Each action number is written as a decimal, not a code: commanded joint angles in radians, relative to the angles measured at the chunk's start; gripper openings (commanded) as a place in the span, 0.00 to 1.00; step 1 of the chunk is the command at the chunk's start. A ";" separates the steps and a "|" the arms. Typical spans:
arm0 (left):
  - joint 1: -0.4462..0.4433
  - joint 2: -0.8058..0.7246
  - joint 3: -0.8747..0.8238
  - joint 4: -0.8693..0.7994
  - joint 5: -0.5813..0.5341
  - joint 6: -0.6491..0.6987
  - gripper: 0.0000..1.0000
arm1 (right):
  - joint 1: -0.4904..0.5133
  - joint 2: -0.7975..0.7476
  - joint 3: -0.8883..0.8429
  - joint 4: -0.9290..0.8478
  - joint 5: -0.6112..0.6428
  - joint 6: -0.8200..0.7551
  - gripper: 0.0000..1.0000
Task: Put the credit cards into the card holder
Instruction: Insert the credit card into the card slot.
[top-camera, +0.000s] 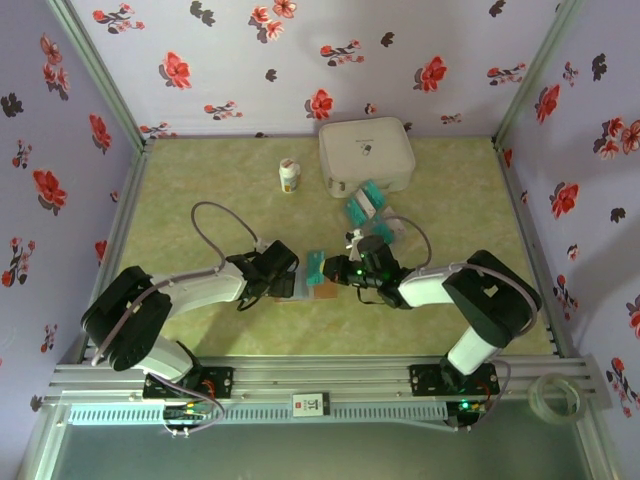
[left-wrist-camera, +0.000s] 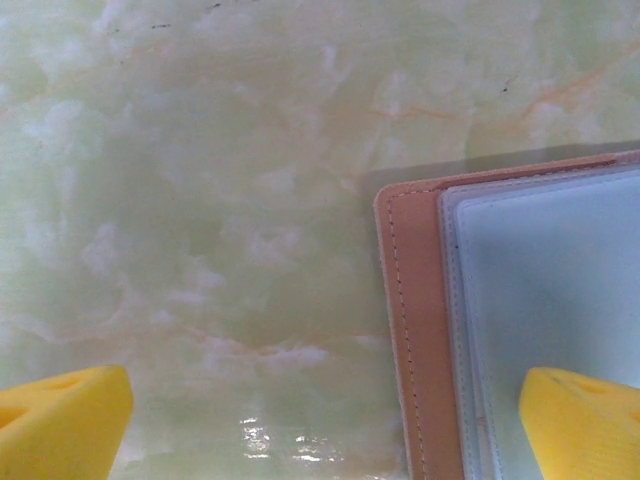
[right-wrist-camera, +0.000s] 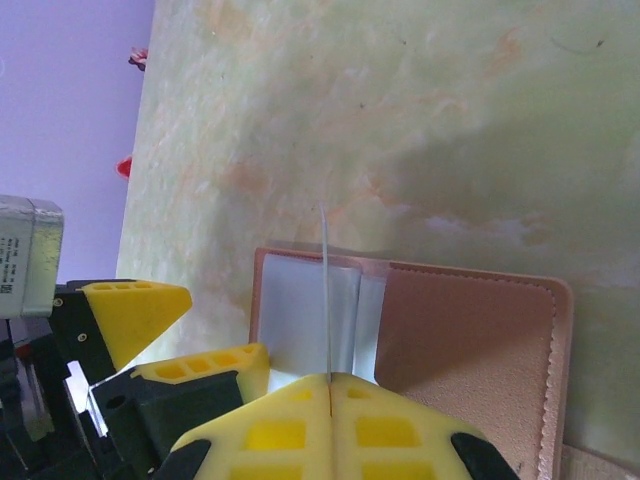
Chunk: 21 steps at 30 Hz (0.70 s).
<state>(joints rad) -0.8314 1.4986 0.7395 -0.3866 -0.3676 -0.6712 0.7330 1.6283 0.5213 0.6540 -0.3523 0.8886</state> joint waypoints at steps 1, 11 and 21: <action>-0.006 -0.011 -0.015 -0.074 -0.042 -0.019 1.00 | 0.012 0.020 -0.001 0.058 -0.019 0.018 0.00; -0.007 -0.013 -0.028 -0.082 -0.052 -0.042 1.00 | 0.025 0.044 -0.007 0.087 -0.013 0.029 0.00; -0.006 -0.012 -0.036 -0.079 -0.056 -0.048 1.00 | 0.035 0.087 -0.018 0.162 -0.014 0.065 0.00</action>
<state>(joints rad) -0.8314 1.4918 0.7338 -0.4038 -0.3866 -0.7040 0.7570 1.6974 0.5205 0.7574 -0.3607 0.9287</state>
